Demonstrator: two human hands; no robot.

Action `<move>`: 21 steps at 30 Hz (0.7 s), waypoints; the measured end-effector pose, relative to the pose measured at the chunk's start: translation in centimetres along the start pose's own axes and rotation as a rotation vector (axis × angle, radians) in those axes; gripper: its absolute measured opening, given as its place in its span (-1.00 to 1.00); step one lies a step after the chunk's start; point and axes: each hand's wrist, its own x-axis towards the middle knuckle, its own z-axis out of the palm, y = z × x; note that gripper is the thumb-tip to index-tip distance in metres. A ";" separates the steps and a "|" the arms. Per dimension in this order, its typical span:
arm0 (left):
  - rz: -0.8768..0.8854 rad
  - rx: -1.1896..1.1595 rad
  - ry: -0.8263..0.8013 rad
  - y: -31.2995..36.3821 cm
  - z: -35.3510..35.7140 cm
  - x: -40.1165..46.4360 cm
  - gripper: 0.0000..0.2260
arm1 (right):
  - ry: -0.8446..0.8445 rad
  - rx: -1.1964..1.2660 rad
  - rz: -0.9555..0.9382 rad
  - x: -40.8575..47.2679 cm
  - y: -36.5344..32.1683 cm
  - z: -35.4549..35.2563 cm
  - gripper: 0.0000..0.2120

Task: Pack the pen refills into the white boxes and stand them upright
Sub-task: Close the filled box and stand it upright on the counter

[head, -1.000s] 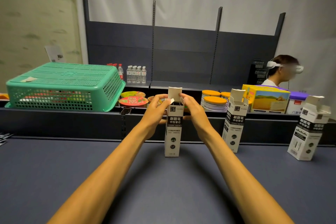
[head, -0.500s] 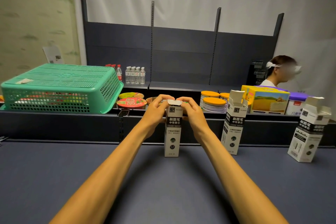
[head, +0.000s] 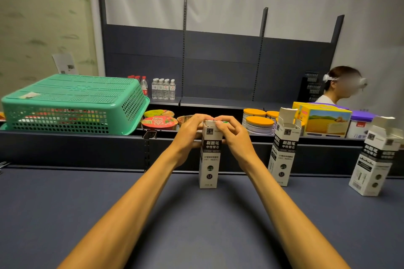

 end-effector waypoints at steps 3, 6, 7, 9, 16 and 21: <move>0.040 0.031 0.017 -0.3 0.3 0.0 -0.80 | 0.008 -0.007 -0.009 0.0 0.3 -0.1 -0.81; 0.041 0.029 0.026 -0.6 0.3 0.0 -0.83 | 0.026 0.003 0.010 -0.1 0.5 0.0 -0.81; 0.033 0.023 0.031 -0.6 0.4 0.0 -0.83 | 0.033 0.009 0.022 -0.1 0.4 0.1 -0.80; 0.006 -0.010 0.065 -0.5 0.7 0.0 -0.82 | 0.056 0.015 0.040 -0.1 0.3 0.5 -0.80; -0.036 -0.087 0.188 -0.3 2.1 0.0 -0.75 | 0.150 0.045 0.099 0.4 0.4 1.1 -0.76; -0.036 -0.017 0.168 -0.9 1.7 -0.2 -0.74 | 0.152 -0.069 0.102 0.0 0.6 1.2 -0.73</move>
